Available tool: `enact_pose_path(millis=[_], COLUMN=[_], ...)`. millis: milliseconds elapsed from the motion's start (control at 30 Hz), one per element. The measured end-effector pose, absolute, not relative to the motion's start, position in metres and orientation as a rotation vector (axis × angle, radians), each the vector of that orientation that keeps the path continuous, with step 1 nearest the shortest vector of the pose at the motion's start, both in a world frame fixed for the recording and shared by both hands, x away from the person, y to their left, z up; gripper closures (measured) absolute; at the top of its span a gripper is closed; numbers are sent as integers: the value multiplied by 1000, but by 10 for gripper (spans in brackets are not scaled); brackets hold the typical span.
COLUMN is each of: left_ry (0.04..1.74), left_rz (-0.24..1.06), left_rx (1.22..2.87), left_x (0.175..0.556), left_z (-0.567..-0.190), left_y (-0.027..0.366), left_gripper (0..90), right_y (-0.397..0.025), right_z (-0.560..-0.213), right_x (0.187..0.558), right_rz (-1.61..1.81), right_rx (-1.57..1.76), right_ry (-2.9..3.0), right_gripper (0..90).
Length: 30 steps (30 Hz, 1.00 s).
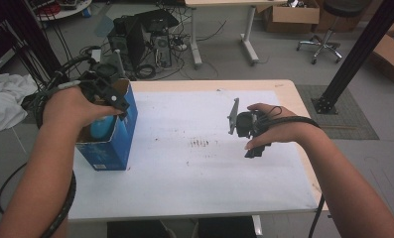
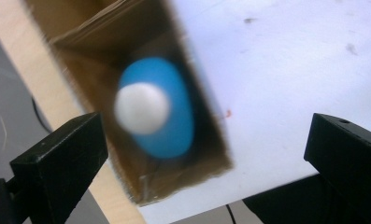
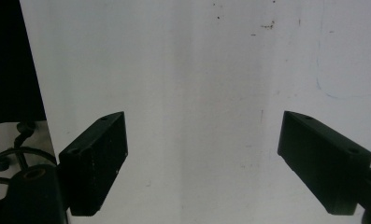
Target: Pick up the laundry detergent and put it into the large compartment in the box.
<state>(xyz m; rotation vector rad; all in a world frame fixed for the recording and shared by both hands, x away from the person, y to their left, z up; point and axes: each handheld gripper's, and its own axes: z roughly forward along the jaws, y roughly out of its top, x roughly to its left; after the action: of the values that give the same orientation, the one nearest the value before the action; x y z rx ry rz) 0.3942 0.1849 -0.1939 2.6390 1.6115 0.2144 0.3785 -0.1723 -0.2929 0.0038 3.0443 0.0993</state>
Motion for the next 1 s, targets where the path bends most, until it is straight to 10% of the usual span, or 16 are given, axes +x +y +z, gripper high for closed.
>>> enact_pose_path(millis=[1000], left_ry=[452], left_rz=[27], left_rx=[3048], left_x=[355], left_z=[-205], left_y=[64], left_gripper=[1], right_y=[-181], right_z=[-274], right_x=[384], right_rz=[128], right_rx=[54], right_ry=[3055], right_gripper=[160])
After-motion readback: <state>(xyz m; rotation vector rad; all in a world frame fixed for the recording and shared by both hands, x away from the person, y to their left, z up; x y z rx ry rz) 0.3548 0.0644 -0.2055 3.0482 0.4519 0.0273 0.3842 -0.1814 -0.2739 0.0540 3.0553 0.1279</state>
